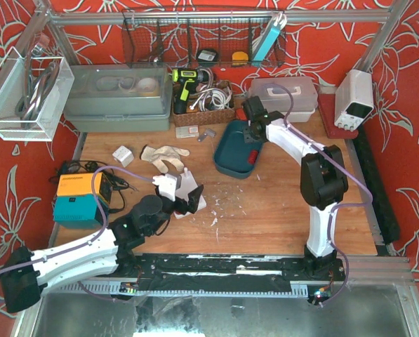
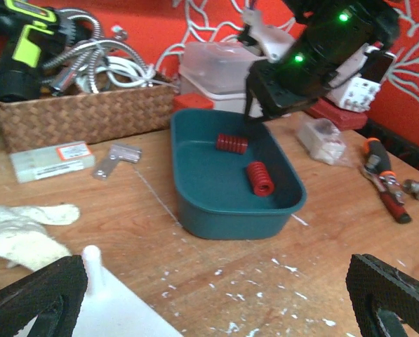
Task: Install the large spring
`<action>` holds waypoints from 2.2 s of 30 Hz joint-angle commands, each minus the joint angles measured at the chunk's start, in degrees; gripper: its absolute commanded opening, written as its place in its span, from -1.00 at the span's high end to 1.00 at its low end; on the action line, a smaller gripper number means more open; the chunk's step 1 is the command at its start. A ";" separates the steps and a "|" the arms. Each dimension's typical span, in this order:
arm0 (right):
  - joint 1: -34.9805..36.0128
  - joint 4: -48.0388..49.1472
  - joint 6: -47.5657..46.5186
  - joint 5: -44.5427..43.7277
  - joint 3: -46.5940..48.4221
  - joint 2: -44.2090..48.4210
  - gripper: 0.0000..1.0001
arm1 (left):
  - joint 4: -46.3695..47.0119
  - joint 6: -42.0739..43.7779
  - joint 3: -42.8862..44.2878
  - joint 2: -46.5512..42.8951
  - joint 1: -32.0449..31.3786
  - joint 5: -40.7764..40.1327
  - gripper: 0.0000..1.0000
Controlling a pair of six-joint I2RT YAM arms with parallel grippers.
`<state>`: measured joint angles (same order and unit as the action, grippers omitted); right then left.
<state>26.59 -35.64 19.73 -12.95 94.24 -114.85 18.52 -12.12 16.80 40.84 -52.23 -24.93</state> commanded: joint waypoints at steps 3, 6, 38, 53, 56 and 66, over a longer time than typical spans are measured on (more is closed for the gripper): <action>1.18 2.89 -16.72 3.42 3.09 -1.22 0.16 | 6.13 1.92 -1.42 1.44 -0.35 9.45 -1.00; 1.27 2.06 -19.58 2.10 5.77 -4.21 0.18 | 7.81 1.84 -1.97 2.06 -0.38 11.56 -1.00; 0.37 -4.13 -23.10 -6.01 15.12 -19.28 0.09 | 6.28 1.45 -1.95 2.72 -0.33 3.67 -1.00; -0.05 -14.12 -21.93 0.75 21.34 -23.10 0.00 | 6.26 1.42 -1.95 2.62 -0.33 3.31 -1.00; -0.05 -14.75 -21.71 2.31 21.76 -22.71 0.02 | 6.15 1.40 -1.90 2.75 -0.34 3.34 -1.00; -0.77 -17.80 -19.88 4.98 23.08 -24.55 0.05 | 6.00 1.40 -2.12 2.05 -0.32 2.79 -1.00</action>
<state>26.24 -48.56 -1.85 -11.38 116.11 -136.51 23.22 -11.33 14.87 43.79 -52.25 -20.82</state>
